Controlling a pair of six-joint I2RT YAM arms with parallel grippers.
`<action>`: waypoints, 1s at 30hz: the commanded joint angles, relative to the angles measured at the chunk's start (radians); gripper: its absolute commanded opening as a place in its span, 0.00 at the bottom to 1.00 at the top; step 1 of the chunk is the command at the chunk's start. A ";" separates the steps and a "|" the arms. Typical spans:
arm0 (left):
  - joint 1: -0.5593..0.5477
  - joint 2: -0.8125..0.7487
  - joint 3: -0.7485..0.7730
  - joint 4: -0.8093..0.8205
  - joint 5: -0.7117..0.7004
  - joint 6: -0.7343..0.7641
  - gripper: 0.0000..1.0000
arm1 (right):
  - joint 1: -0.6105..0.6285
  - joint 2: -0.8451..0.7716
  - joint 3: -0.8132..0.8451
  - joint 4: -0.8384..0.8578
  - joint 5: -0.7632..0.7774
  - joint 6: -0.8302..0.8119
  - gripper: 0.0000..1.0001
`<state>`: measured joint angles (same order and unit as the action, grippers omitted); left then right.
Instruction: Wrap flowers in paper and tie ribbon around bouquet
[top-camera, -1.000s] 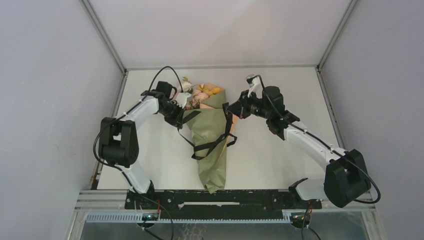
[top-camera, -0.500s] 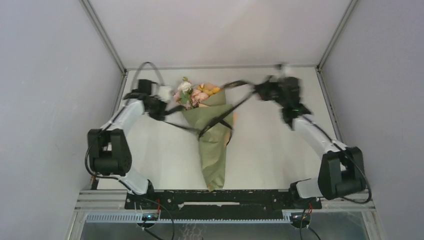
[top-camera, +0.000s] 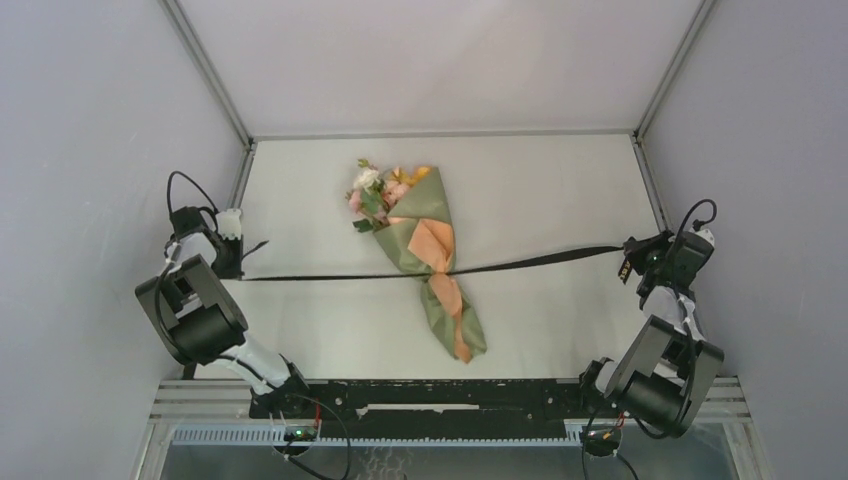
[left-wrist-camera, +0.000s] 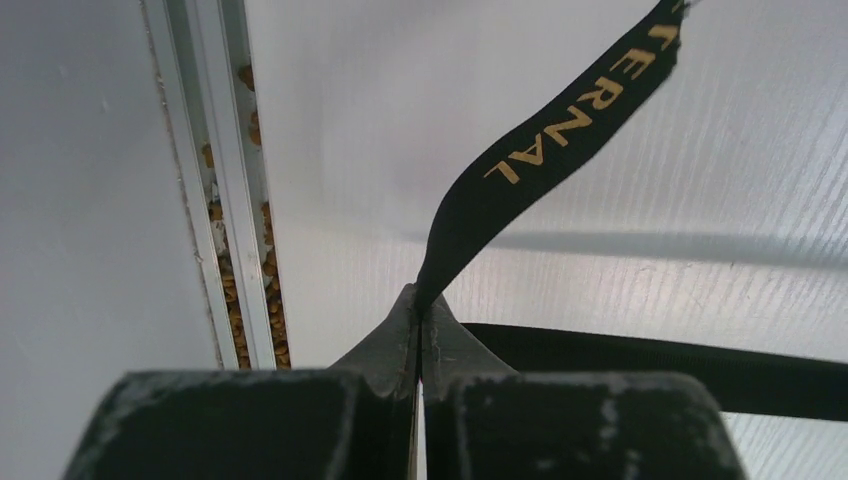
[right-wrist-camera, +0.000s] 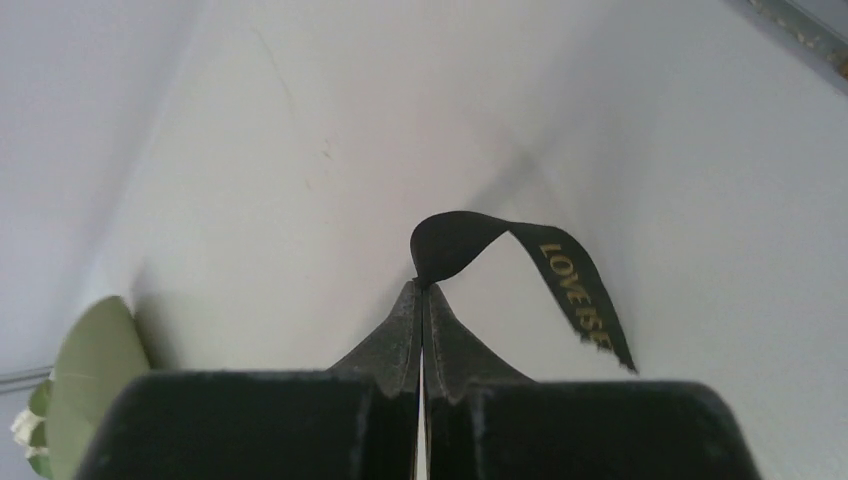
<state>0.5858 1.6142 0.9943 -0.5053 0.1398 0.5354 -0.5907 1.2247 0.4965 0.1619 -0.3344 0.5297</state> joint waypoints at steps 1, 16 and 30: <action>0.026 0.012 0.079 0.075 -0.044 0.050 0.00 | -0.033 -0.062 0.051 0.059 0.028 -0.038 0.00; -0.074 -0.039 0.175 -0.107 0.036 -0.004 0.00 | 0.243 -0.172 0.094 -0.140 0.127 -0.145 0.00; -0.738 -0.479 0.522 -0.558 0.511 -0.162 0.00 | 0.649 -0.313 0.222 -0.639 0.226 -0.144 0.99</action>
<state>-0.0826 1.2690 1.4151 -0.9493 0.5034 0.4446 -0.0395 0.9535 0.6067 -0.2886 -0.1886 0.4263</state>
